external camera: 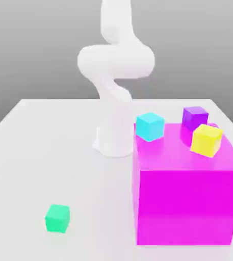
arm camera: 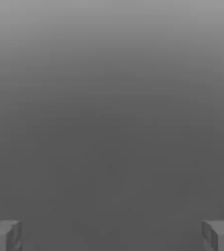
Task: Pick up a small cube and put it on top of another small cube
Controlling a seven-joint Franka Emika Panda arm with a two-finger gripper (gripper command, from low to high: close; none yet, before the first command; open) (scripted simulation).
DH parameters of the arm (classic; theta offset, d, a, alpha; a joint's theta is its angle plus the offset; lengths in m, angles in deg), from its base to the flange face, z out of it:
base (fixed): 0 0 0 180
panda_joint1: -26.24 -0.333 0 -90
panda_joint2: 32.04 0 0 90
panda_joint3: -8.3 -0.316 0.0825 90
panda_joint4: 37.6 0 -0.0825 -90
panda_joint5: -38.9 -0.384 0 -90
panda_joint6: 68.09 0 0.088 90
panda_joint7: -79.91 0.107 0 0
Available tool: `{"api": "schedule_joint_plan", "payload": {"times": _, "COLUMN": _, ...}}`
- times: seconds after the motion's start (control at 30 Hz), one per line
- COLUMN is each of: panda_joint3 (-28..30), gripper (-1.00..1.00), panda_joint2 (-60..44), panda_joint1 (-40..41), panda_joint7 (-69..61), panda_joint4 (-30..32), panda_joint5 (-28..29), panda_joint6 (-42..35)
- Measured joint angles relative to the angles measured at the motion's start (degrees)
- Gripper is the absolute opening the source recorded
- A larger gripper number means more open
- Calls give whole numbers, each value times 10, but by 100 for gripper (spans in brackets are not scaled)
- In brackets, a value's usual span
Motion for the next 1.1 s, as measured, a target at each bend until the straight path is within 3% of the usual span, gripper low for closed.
{"api": "schedule_joint_plan", "payload": {"times": 0.47, "panda_joint3": 68, "gripper": 0, "panda_joint2": -294, "panda_joint1": 56, "panda_joint7": -54, "panda_joint4": 118, "panda_joint5": 32, "panda_joint6": 159}}
{"api": "schedule_joint_plan", "payload": {"times": 0.73, "panda_joint3": 83, "gripper": 0, "panda_joint2": -461, "panda_joint1": 101, "panda_joint7": -145, "panda_joint4": 185, "panda_joint5": -34, "panda_joint6": 250}}
{"api": "schedule_joint_plan", "payload": {"times": 0.93, "panda_joint3": 39, "gripper": 0, "panda_joint2": -586, "panda_joint1": 139, "panda_joint7": -188, "panda_joint4": 173, "panda_joint5": -85, "panda_joint6": 344}}
{"api": "schedule_joint_plan", "payload": {"times": 0.97, "panda_joint3": 33, "gripper": -100, "panda_joint2": -602, "panda_joint1": 144, "panda_joint7": -192, "panda_joint4": 169, "panda_joint5": -89, "panda_joint6": 357}}
{"api": "schedule_joint_plan", "payload": {"times": 1.1, "panda_joint3": 33, "gripper": -100, "panda_joint2": -602, "panda_joint1": 144, "panda_joint7": -191, "panda_joint4": 169, "panda_joint5": -88, "panda_joint6": 357}}
